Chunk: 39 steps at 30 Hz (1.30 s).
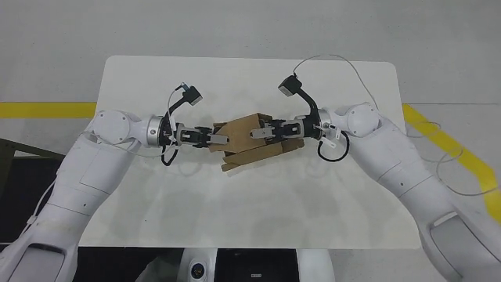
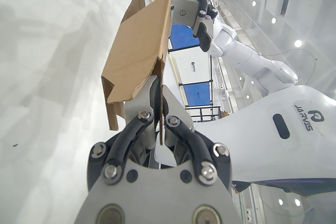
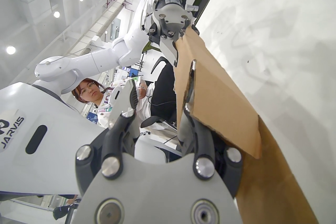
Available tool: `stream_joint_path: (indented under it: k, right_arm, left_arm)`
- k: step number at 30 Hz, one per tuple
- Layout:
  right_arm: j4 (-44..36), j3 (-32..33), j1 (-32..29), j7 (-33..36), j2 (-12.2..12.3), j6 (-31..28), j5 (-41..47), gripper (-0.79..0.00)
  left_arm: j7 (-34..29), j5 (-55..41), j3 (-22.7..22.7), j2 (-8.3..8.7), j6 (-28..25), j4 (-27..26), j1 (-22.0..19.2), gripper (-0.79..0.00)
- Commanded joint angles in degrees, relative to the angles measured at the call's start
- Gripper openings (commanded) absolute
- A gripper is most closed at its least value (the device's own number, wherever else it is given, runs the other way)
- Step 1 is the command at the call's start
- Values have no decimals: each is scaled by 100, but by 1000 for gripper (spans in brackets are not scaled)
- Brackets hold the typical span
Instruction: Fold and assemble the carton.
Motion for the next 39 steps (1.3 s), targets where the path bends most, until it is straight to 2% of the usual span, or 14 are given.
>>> stream_joint_path:
  k: [1, 17, 20, 24, 26, 27, 28, 29, 30, 39]
  right_arm:
    - [-28, -40, 24, 23, -4, 24, -3, -465]
    - [214, -514, 291, 20, -170, 21, -101, -548]
    - [257, -582, 313, -1, -201, -1, -90, -600]
    - [300, -664, 331, -14, -237, -13, -59, -776]
    - [319, -694, 343, -18, -250, -18, -41, -785]
    - [332, -706, 347, -20, -255, -19, -31, -785]
    - [341, -717, 353, -24, -260, -23, -26, -785]
    - [351, -725, 355, -30, -264, -30, -9, -785]
    - [370, -730, 359, -38, -266, -37, -4, -785]
    - [553, -744, 399, -179, -264, -179, -114, -785]
  left_arm:
    - [-10, 2, 5, -4, 1, -4, -1, -785]
    - [-142, -14, 19, -30, 9, -22, -18, -785]
    - [-181, -25, 24, -35, 8, -37, -18, -785]
    - [-212, -14, 26, -39, 7, -41, -19, -785]
    - [-212, -12, 24, -41, 8, -42, -18, -708]
    - [-213, -11, 24, -42, 8, -42, -17, -613]
    - [-217, -4, 25, -42, 12, -49, -17, -462]
    - [-218, -10, 23, -43, 13, -49, -15, -117]
    - [-219, -10, 21, -43, 14, -49, -15, 0]
    - [-257, -208, -32, -44, 52, -91, 8, 0]
